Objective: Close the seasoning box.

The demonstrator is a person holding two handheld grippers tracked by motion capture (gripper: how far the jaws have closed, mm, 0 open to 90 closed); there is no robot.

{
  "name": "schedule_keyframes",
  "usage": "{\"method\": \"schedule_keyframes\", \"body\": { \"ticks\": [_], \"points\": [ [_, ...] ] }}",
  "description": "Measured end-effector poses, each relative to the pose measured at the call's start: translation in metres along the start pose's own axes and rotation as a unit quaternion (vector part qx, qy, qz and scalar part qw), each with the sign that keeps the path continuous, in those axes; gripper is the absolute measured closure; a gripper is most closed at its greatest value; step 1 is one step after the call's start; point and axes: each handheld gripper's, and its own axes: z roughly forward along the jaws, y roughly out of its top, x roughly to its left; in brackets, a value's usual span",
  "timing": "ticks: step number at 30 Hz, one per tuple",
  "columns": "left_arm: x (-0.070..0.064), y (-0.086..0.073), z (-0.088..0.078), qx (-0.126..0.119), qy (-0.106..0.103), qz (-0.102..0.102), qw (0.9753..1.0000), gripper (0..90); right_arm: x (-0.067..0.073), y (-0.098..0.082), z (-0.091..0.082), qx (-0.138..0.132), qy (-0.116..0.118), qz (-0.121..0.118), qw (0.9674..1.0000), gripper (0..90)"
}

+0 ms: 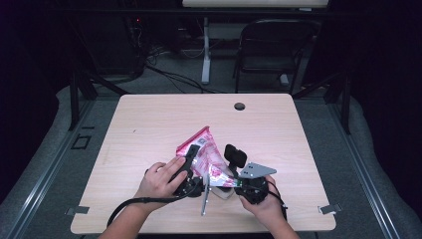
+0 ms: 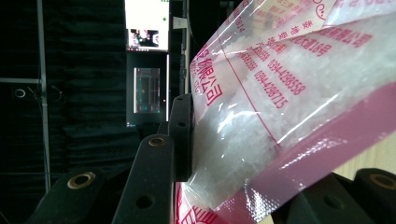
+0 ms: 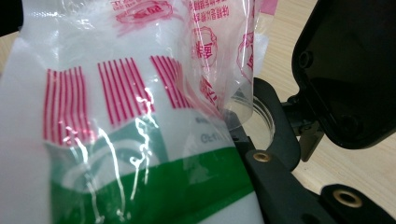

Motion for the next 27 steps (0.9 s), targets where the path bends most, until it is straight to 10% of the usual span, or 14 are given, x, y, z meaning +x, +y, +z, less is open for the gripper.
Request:
{"method": "schedule_keyframes", "body": {
  "ticks": [27],
  "points": [
    [0.0009,0.0015,-0.0010,-0.004,-0.001,-0.003,1.0000,71.9,-0.0008,-0.0007,0.0024,0.003,-0.002,0.001,1.0000,90.0]
  ]
}}
